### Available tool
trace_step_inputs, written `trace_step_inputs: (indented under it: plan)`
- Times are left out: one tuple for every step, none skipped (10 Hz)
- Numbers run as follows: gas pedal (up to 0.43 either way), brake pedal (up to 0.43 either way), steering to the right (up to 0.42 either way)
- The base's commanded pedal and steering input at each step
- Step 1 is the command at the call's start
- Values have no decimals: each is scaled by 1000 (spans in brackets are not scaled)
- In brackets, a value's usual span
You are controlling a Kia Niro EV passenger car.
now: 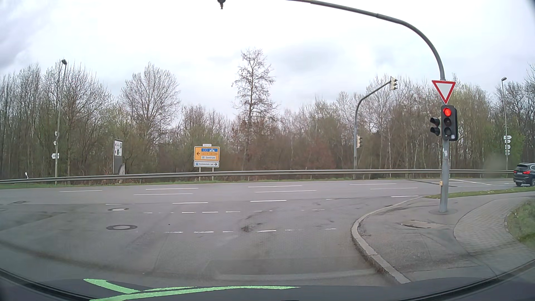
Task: Follow the waypoints while adhering to traffic rules and regulations
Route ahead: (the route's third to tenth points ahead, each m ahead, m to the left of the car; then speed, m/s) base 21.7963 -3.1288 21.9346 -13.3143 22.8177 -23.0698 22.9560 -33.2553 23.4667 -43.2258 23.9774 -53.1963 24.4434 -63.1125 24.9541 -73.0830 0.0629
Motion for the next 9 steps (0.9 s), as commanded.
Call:
trace_step_inputs:
  plan:
    - [0,262,-3]
    - [0,262,-4]
    - [0,262,-4]
    - [0,262,-4]
    - [0,268,-4]
    - [0,262,-4]
    - [0,268,-4]
    - [0,262,-4]
    - [0,262,-4]
